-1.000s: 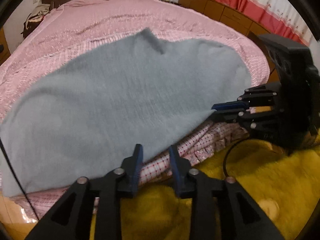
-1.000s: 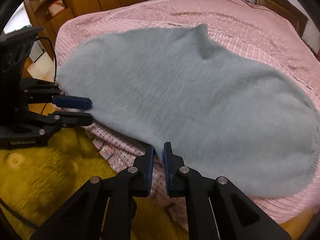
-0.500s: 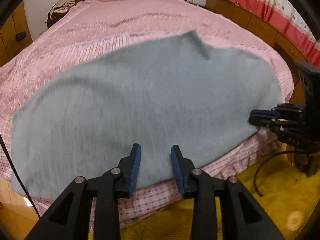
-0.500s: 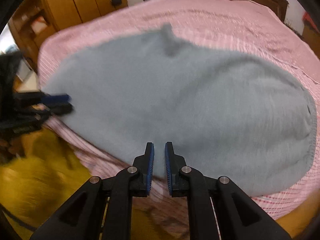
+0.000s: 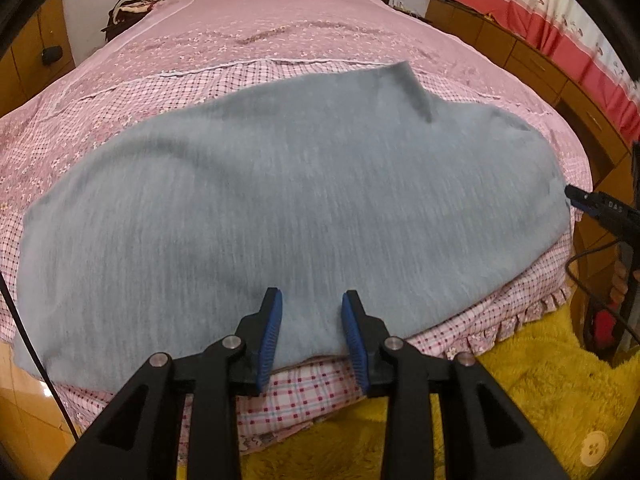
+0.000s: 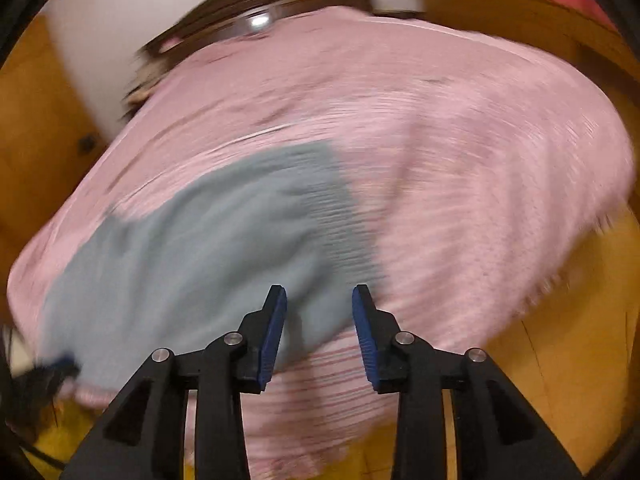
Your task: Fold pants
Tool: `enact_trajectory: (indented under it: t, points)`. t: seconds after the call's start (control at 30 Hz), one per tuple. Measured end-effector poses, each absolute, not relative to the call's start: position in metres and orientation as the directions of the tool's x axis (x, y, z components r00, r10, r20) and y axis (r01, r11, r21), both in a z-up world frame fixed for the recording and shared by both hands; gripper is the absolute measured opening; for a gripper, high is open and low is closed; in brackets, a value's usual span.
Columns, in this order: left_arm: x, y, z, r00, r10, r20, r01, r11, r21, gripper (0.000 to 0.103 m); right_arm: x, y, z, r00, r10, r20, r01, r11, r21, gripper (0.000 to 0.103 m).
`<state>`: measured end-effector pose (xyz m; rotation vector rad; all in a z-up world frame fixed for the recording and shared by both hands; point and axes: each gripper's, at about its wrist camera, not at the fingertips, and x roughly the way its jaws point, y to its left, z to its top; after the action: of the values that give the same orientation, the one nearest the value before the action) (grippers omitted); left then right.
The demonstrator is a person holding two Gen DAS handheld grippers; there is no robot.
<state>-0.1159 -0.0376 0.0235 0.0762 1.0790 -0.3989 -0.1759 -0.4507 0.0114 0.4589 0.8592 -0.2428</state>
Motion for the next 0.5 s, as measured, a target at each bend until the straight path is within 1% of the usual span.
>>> enact_trajectory:
  t: [0.13,0.3,0.33,0.37,0.43,0.5]
  points:
    - [-0.114,-0.039,0.024,0.408,-0.276,-0.870,0.337,0.931,-0.137,0.033,-0.171,-0.468,-0.008,0.617,0.070,-0.784,0.400,0.830,0.389,0.036]
    - [-0.111,-0.040,0.026,0.412,-0.273,-0.869,0.319,0.937,-0.143,0.033,-0.163,-0.465,-0.009,0.635,0.100,-0.766,0.379,0.824,0.422,0.035]
    - [-0.110,-0.040,0.026,0.412,-0.271,-0.870,0.315,0.938,-0.143,0.033,-0.158,-0.463,-0.007,0.647,0.102,-0.755,0.370,0.824,0.428,0.026]
    - [-0.110,-0.040,0.025,0.413,-0.269,-0.870,0.312,0.939,-0.143,0.033,-0.158,-0.462,-0.005,0.660,0.090,-0.746,0.366,0.829,0.423,0.022]
    - [-0.108,-0.041,0.026,0.415,-0.268,-0.870,0.306,0.941,-0.144,0.033,-0.157,-0.461,0.004,0.686,0.038,-0.726,0.370,0.842,0.393,0.017]
    - [-0.107,-0.040,0.026,0.416,-0.268,-0.869,0.301,0.942,-0.147,0.033,-0.163,-0.462,0.006,0.688,-0.006,-0.726,0.391,0.846,0.363,0.016]
